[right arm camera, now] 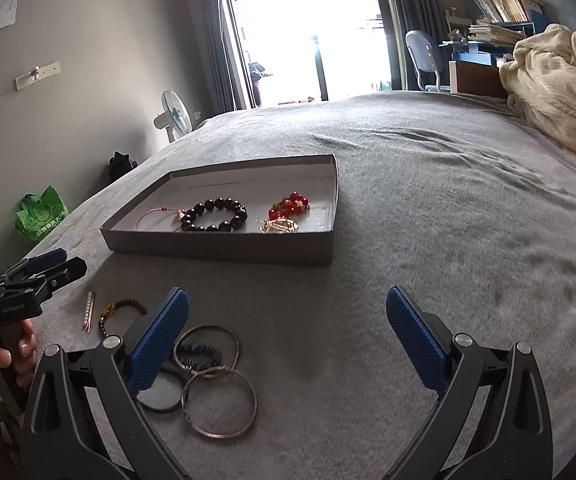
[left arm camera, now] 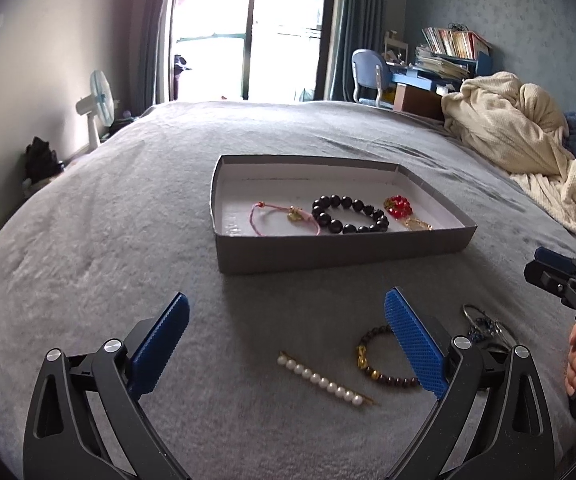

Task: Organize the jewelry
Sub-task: 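Withdraw both open tools from the box back toward the remaining jewelry, then grasp the pearl hairpin with the left tool while the right tool moves over the silver hoops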

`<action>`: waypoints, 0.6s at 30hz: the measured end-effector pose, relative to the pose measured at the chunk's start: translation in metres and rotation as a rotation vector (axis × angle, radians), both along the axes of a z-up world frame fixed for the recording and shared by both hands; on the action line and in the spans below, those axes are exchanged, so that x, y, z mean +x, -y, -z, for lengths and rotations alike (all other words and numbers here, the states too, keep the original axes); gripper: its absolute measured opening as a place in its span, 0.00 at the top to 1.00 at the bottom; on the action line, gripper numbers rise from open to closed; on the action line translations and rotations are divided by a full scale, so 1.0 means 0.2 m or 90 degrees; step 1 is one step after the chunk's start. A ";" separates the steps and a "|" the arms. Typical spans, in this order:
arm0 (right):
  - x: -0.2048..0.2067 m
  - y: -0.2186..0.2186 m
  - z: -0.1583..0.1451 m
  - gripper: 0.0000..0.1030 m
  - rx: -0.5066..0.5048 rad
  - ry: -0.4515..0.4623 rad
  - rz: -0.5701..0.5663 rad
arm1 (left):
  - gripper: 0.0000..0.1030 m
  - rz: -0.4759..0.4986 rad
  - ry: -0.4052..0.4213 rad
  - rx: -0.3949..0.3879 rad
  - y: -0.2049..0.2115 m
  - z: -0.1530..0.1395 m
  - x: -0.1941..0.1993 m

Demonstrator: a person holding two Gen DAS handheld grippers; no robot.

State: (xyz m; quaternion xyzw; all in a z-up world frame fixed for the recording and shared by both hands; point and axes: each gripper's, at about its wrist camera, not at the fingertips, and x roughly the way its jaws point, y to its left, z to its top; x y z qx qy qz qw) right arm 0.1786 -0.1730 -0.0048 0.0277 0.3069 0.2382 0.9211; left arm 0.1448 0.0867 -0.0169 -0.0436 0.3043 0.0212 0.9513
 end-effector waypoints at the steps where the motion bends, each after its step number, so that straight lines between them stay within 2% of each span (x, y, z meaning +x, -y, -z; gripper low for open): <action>1: -0.01 0.00 0.00 0.05 0.000 0.000 0.000 | 0.05 -0.001 -0.001 0.000 0.00 0.00 -0.01; 10: -0.08 -0.03 0.03 0.05 -0.011 -0.011 -0.014 | 0.05 0.018 -0.009 0.011 0.05 0.04 -0.08; 18: -0.14 -0.11 0.05 0.05 -0.044 -0.026 -0.056 | 0.05 0.058 -0.012 0.024 0.11 0.06 -0.12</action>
